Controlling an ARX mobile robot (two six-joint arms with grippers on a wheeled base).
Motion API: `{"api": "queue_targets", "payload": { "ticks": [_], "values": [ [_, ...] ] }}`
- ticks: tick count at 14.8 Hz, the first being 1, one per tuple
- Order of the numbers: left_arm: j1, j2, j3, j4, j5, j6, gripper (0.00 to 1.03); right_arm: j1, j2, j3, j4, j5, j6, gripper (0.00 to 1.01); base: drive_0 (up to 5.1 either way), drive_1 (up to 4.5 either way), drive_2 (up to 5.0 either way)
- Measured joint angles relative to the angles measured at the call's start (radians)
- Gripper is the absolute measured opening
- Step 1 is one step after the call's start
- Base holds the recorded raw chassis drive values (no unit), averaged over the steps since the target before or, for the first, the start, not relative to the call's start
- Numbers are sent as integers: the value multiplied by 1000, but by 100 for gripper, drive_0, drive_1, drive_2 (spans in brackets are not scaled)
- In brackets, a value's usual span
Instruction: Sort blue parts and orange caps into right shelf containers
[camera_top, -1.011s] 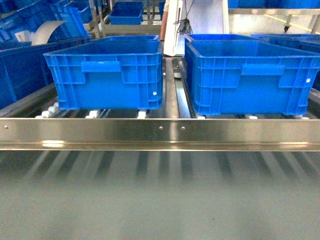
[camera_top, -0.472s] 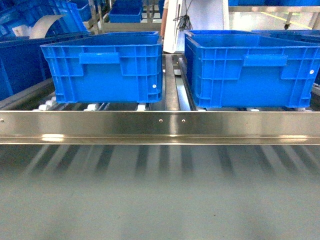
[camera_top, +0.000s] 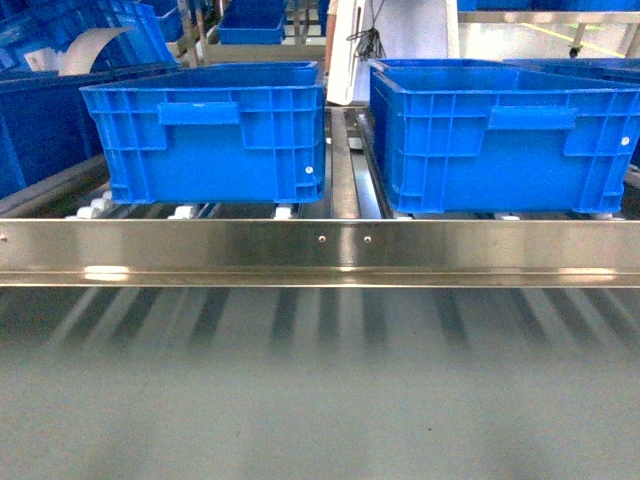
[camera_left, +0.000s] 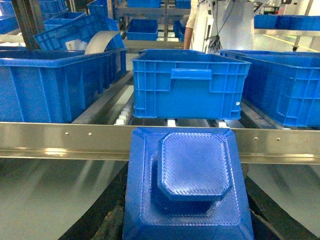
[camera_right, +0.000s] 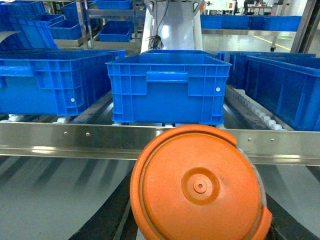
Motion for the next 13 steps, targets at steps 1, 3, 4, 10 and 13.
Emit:
{"api": "queue_targets", "payload": {
  "ticks": [1, 3, 4, 10, 13],
  "values": [
    [0, 0, 0, 0, 0, 0, 44, 0, 0, 0, 1, 0, 0, 44, 0, 0, 0],
    [0, 0, 0, 0, 0, 0, 44, 0, 0, 0, 1, 0, 0, 44, 0, 0, 0],
    [0, 0, 0, 0, 0, 0, 44, 0, 0, 0, 1, 0, 0, 44, 0, 0, 0],
    [0, 0, 0, 1, 0, 0, 44, 0, 0, 0, 1, 0, 0, 44, 3, 141, -136],
    [0, 0, 0, 1, 0, 0, 44, 0, 0, 0, 2, 0, 0, 44, -5, 410, -420]
  ]
}}
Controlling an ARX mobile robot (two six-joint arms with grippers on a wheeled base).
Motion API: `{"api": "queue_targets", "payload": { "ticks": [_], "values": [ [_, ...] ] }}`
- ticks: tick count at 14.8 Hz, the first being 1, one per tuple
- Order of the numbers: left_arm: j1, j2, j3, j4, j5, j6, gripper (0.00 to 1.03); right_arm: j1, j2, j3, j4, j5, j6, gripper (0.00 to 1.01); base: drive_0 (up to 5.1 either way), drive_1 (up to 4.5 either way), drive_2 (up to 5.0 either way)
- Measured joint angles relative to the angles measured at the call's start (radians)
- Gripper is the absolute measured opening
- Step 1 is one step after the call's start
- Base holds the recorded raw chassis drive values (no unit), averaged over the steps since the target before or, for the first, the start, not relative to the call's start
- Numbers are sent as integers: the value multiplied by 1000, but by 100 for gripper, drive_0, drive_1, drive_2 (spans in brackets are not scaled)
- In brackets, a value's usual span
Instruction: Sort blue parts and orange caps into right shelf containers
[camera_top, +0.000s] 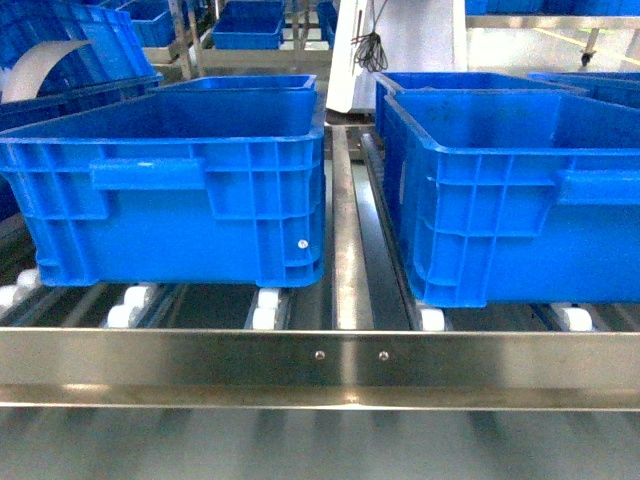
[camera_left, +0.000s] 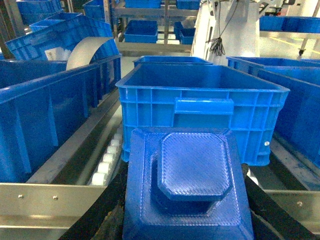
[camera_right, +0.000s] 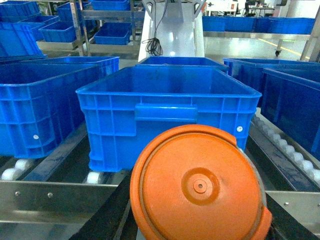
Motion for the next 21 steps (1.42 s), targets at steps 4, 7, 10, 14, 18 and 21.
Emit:
{"api": "queue_targets", "payload": {
  "ticks": [4, 7, 10, 14, 18, 21],
  "values": [
    [0, 0, 0, 0, 0, 0, 44, 0, 0, 0, 0, 0, 0, 44, 0, 415, -416],
    [0, 0, 0, 1, 0, 0, 44, 0, 0, 0, -1, 0, 0, 44, 2, 425, -420],
    [0, 0, 0, -2, 0, 0, 44, 0, 0, 0, 2, 0, 0, 44, 2, 237, -234],
    [0, 0, 0, 0, 0, 0, 44, 0, 0, 0, -4, 0, 0, 44, 0, 0, 0],
    [0, 0, 0, 0, 0, 0, 44, 0, 0, 0, 3, 0, 0, 44, 0, 0, 0],
    [0, 0, 0, -1, 0, 0, 44, 0, 0, 0, -3, 0, 0, 44, 0, 0, 0]
  ]
}}
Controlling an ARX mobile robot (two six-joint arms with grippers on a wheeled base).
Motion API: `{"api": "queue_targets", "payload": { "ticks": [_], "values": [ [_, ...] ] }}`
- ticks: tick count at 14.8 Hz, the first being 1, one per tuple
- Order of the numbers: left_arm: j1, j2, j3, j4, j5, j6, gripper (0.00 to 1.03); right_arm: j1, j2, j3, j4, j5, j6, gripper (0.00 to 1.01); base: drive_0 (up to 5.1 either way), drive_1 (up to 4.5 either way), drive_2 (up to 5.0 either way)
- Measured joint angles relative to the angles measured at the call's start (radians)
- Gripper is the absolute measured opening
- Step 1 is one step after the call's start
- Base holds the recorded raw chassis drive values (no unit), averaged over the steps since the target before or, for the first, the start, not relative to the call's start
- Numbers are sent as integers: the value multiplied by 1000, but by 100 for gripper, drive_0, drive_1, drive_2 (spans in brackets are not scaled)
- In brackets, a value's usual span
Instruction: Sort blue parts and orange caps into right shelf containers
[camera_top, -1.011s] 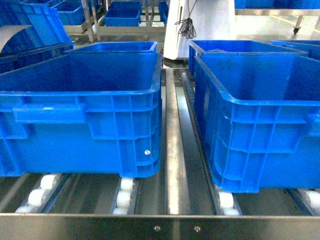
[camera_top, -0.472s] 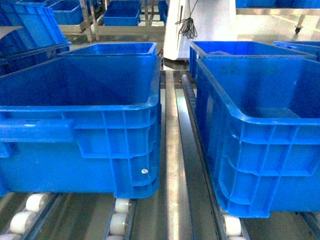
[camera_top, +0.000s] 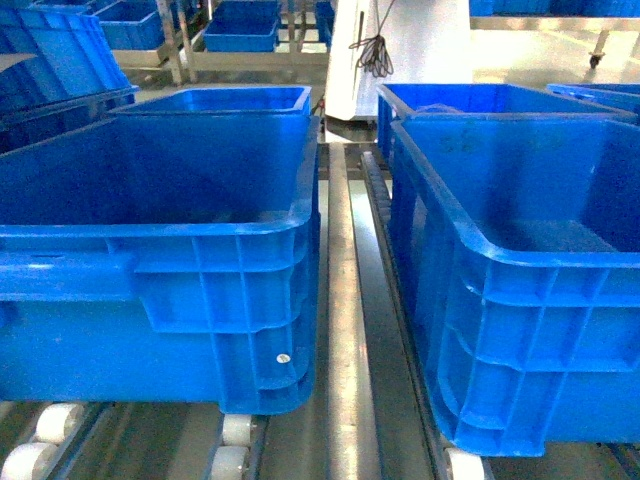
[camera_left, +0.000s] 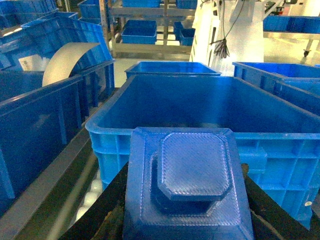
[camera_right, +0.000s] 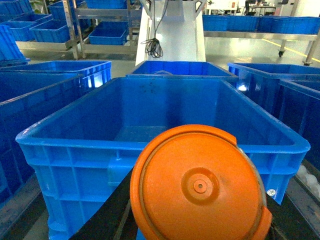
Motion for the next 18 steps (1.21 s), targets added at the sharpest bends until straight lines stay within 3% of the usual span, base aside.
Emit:
{"api": "queue_targets", "payload": {
  "ticks": [18],
  "values": [
    [0, 0, 0, 0, 0, 0, 44, 0, 0, 0, 2, 0, 0, 44, 0, 0, 0]
  ]
}}
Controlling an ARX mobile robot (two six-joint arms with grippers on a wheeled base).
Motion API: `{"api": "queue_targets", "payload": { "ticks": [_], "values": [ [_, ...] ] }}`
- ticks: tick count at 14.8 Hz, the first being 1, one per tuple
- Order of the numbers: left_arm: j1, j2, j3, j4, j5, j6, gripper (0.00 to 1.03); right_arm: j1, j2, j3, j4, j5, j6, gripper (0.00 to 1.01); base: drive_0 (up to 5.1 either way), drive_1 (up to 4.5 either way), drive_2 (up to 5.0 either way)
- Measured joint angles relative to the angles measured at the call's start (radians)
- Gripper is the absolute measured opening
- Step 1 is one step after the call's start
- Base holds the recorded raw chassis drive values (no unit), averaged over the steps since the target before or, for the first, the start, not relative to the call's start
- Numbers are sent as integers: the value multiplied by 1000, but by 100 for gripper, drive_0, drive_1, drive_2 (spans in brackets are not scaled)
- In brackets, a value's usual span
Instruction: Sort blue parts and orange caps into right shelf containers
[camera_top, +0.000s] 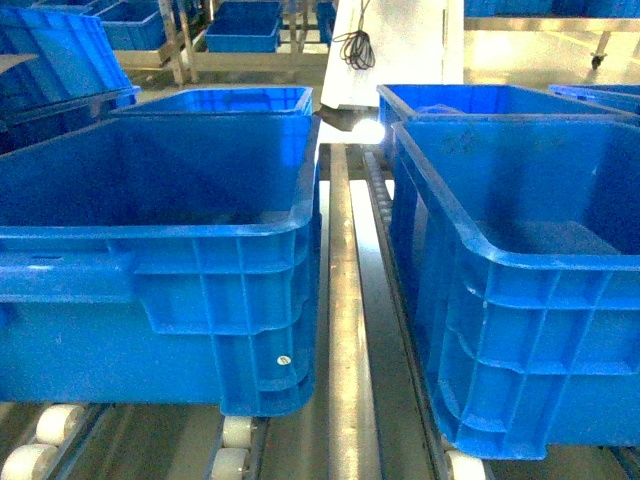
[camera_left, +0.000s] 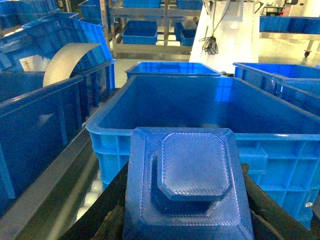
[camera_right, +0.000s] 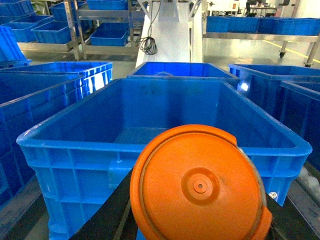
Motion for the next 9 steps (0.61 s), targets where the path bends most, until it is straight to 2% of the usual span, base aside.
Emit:
{"api": "queue_targets", "payload": {
  "ticks": [5, 7, 8, 9],
  "values": [
    [0, 0, 0, 0, 0, 0, 44, 0, 0, 0, 0, 0, 0, 44, 0, 0, 0],
    [-52, 43, 1, -13, -108, -36, 44, 51, 38, 3, -37, 28, -51, 44, 0, 0, 0],
    [-61, 70, 2, 16, -108, -50, 44, 75, 46, 12, -28, 26, -55, 44, 0, 0, 0],
    [-60, 110, 3, 79, -105, -53, 44, 80, 53, 26, -3, 18, -54, 44, 0, 0, 0]
  ]
}}
